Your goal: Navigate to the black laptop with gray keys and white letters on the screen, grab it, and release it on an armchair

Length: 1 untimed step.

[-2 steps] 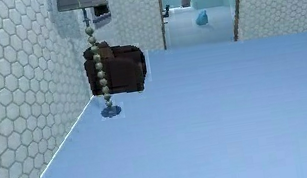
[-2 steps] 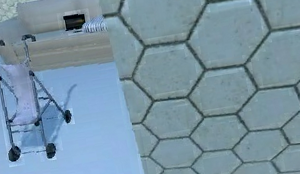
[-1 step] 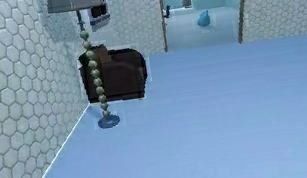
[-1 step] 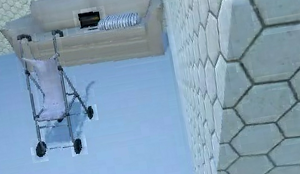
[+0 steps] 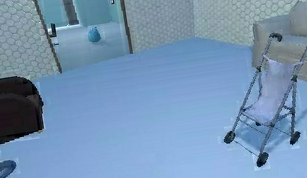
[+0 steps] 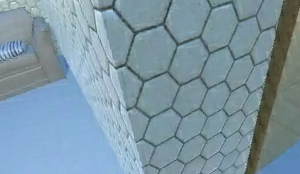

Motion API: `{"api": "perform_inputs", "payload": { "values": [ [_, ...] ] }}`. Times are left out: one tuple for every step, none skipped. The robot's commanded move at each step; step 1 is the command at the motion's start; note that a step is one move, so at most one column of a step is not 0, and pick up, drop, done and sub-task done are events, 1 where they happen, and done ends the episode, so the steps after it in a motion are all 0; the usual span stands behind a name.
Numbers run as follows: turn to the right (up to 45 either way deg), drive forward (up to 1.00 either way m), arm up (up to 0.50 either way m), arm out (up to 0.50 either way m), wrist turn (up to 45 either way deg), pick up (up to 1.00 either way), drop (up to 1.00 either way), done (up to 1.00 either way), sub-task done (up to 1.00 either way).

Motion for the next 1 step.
{"api": "perform_inputs", "payload": {
  "values": [
    [0.0,1.0,0.0,0.0,0.0,0.0,0.0,0.0,0.0]
  ]
}}
